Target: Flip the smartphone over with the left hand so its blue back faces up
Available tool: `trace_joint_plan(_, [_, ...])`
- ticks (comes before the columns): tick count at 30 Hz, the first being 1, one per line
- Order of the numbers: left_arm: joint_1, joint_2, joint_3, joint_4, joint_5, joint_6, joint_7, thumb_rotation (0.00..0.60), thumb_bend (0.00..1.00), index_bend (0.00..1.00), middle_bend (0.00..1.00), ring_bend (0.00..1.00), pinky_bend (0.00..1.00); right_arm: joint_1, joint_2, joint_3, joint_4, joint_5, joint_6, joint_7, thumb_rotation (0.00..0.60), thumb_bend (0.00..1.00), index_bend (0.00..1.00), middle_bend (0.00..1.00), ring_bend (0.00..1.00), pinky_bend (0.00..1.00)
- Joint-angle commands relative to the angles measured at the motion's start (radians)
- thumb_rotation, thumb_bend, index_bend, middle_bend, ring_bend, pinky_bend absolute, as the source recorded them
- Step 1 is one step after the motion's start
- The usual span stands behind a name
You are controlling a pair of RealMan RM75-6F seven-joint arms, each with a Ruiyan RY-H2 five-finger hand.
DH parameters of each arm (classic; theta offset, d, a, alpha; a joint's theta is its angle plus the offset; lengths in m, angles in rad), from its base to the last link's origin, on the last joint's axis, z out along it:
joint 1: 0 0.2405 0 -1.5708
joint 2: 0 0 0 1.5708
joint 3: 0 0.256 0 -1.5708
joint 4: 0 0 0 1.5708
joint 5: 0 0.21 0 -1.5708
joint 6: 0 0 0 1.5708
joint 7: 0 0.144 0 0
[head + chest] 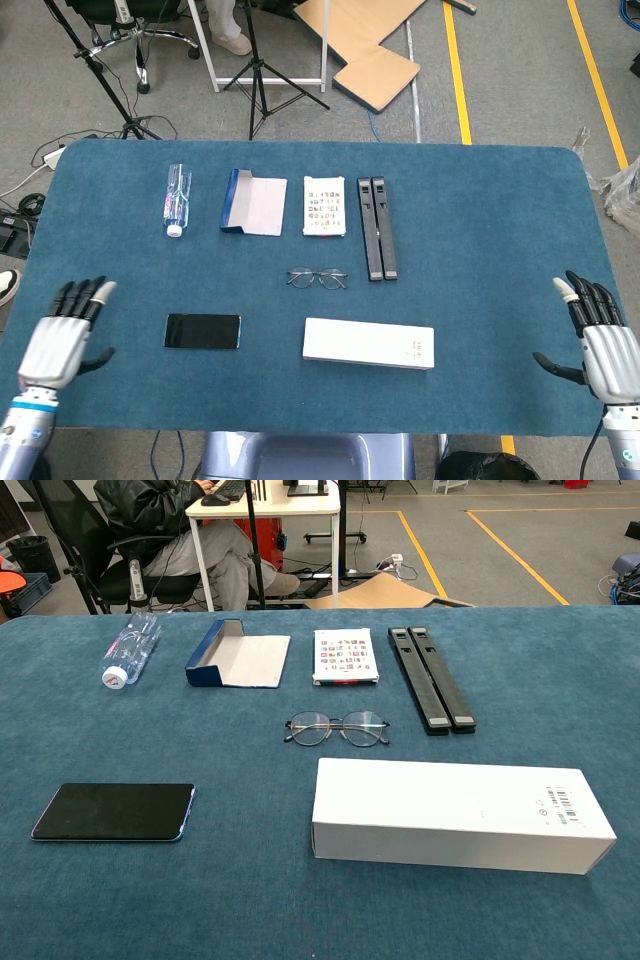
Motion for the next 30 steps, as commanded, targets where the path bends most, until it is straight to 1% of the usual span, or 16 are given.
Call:
trace_joint_plan(1, [-0.09,-0.146,-0.001,0.062,-0.066,-0.155,0.074,0.6,0.35,0.0,0.0,0.0,0.0,0.002,0.002,0.0,0.004,0.0,-0.005,0.008,0.6,0.0,0.04,0.0,0.0,0.0])
trace_joint_plan(4, [-0.119,-0.226,-0.009,0.117,-0.082,-0.186,0.107,0.6,0.41,0.0,0.0,0.0,0.0,0.007,0.0,-0.004,0.009,0.002,-0.02,0.016,0.6,0.0,0.04,0.0,0.0,0.0])
trace_joint_plan(6, [-0.132,-0.275,-0.009,0.158,-0.086,-0.196,0.118,0.6,0.41,0.0,0.0,0.0,0.0,0.009,-0.001,-0.004,0.013,0.005,-0.027,0.021,0.6,0.0,0.04,0.0,0.0,0.0])
trace_joint_plan(8, [-0.154,-0.324,-0.008,0.189,-0.108,-0.237,0.132,0.6,0.41,0.0,0.0,0.0,0.0,0.01,0.0,-0.001,0.015,0.011,-0.03,0.026,0.6,0.0,0.04,0.0,0.0,0.0])
trace_joint_plan(11, [-0.17,-0.363,-0.012,0.215,-0.138,-0.256,0.165,0.6,0.41,0.0,0.0,0.0,0.0,0.011,0.0,0.0,0.019,0.018,-0.035,0.032,0.6,0.0,0.04,0.0,0.0,0.0])
trace_joint_plan(18, [-0.185,-0.393,-0.006,0.234,-0.171,-0.269,0.193,0.6,0.41,0.0,0.0,0.0,0.0,0.013,-0.002,0.0,0.022,0.02,-0.04,0.033,0.6,0.0,0.04,0.0,0.0,0.0])
trace_joint_plan(30, [-0.213,-0.4,-0.014,0.251,-0.228,-0.294,0.203,0.6,0.42,0.0,0.0,0.0,0.0,0.014,-0.003,-0.001,0.022,0.021,-0.043,0.033,0.6,0.0,0.04,0.0,0.0,0.0])
